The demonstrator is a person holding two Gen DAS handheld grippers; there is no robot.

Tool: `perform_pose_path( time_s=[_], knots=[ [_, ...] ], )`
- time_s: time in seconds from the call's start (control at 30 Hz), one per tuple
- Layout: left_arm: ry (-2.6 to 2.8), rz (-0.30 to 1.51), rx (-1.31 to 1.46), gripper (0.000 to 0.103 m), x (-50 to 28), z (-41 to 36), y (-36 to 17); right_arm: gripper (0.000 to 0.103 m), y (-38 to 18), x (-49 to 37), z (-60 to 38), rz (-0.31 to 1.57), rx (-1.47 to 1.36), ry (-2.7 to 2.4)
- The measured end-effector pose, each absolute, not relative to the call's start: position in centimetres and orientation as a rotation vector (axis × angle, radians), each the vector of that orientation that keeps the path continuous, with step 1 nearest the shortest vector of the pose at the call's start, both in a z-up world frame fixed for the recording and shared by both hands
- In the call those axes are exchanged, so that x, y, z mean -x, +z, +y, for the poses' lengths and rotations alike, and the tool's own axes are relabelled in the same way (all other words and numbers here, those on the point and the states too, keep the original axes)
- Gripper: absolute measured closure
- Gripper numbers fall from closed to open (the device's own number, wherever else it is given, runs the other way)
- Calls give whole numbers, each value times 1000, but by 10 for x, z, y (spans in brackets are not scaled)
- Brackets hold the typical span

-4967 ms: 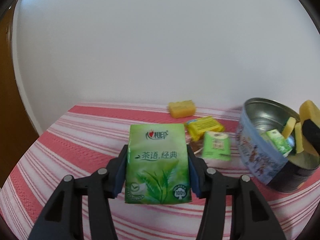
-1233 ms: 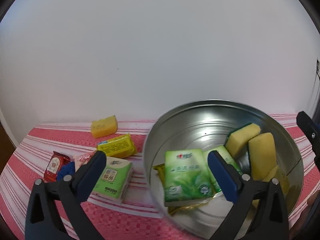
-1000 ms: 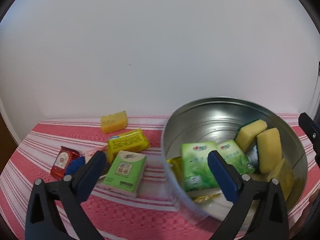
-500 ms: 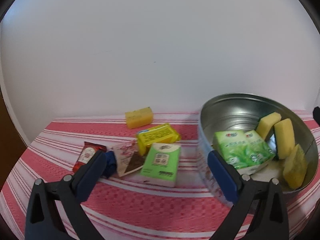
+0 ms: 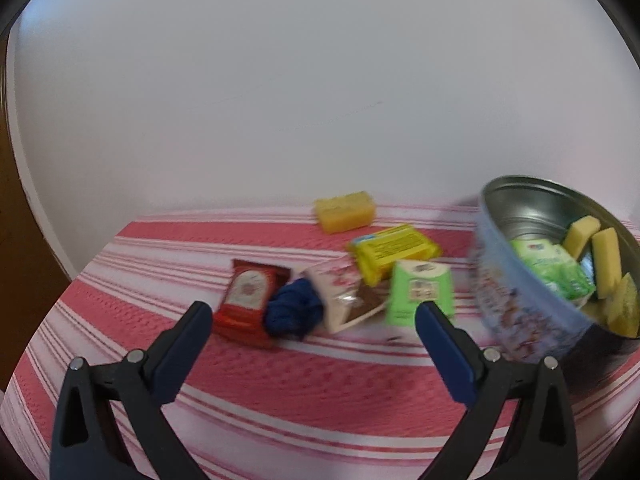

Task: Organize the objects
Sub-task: 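Withdraw both tools from the tin toward the remaining items, then grasp the red wrapped cake with the left tool while the right tool grasps a green tissue pack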

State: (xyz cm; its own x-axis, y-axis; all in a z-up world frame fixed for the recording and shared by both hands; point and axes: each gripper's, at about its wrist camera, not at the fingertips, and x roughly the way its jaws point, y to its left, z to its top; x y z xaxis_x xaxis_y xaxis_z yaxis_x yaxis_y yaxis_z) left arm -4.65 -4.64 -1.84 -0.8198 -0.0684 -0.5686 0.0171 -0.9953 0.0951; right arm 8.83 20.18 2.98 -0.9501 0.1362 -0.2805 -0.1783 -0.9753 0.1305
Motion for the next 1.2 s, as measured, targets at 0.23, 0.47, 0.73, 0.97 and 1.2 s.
perform_pose_path(
  time_s=[0.23,0.47,0.73,0.97,1.2],
  knots=[
    [-2887,-132,-959,0,56,-81,-24,16,25,-81,158,186,488,3018],
    [-2837,-71,-1034,0,71,-108,-32,16,20,-71,117,181,592,3096],
    [-2805,-59,-1111,0,94,-119,-39,16,10,-55,74,213,768,3171],
    [-2793,-78,-1195,1,117,-119,-48,16,2,-37,54,226,916,3168],
    [-2806,-81,-1262,0,138,-114,-52,16,-12,-17,56,329,1087,3115]
  ],
)
